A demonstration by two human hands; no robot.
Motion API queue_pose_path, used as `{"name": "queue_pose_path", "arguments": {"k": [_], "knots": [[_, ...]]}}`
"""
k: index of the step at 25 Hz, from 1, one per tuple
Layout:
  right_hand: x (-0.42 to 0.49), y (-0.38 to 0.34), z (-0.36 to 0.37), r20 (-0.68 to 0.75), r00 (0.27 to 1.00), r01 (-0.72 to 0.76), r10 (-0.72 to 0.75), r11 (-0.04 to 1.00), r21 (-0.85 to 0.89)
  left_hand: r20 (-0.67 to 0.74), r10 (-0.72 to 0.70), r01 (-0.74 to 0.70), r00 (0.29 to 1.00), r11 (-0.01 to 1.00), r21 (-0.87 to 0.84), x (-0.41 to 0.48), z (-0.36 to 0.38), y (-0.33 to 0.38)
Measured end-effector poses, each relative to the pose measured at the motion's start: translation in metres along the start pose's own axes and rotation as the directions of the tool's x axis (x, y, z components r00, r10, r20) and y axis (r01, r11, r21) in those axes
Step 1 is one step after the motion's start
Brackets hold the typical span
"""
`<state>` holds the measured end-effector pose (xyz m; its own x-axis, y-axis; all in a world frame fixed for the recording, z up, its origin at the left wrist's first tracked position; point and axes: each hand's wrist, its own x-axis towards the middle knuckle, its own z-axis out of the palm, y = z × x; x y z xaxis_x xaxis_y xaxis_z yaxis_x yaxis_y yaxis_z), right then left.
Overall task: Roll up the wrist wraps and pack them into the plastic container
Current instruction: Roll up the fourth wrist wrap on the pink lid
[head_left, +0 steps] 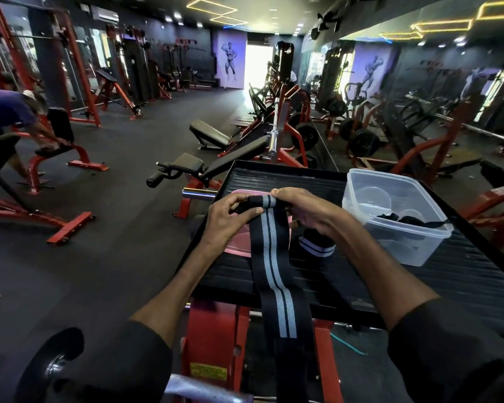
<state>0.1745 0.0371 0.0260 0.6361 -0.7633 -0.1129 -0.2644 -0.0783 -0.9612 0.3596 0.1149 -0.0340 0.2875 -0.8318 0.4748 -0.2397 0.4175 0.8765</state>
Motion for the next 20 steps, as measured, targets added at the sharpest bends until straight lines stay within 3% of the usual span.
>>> {"name": "queue_pose_path", "arguments": {"k": [8,12,16,20], "knots": [[-0.006,0.01,-0.005,0.021,0.992,0.122,-0.121,0.99,-0.074,0.04,0.002,-0.005,0.999,0.998,0.062,0.001,0.001,-0.002],[-0.004,0.017,-0.007,0.04,0.982,0.189,-0.186,0.976,-0.109,0.153,-0.12,0.12,0.981,0.993,0.011,0.0,-0.001,-0.004],[-0.004,0.018,-0.006,0.043,0.965,0.26,-0.257,0.962,-0.079,0.3,-0.268,0.283,0.915,0.959,-0.004,-0.005,-0.002,-0.004],[-0.008,0.018,-0.001,0.045,0.954,0.298,-0.295,0.947,-0.122,0.255,-0.251,0.258,0.934,0.966,0.007,-0.006,-0.003,-0.003]]}}
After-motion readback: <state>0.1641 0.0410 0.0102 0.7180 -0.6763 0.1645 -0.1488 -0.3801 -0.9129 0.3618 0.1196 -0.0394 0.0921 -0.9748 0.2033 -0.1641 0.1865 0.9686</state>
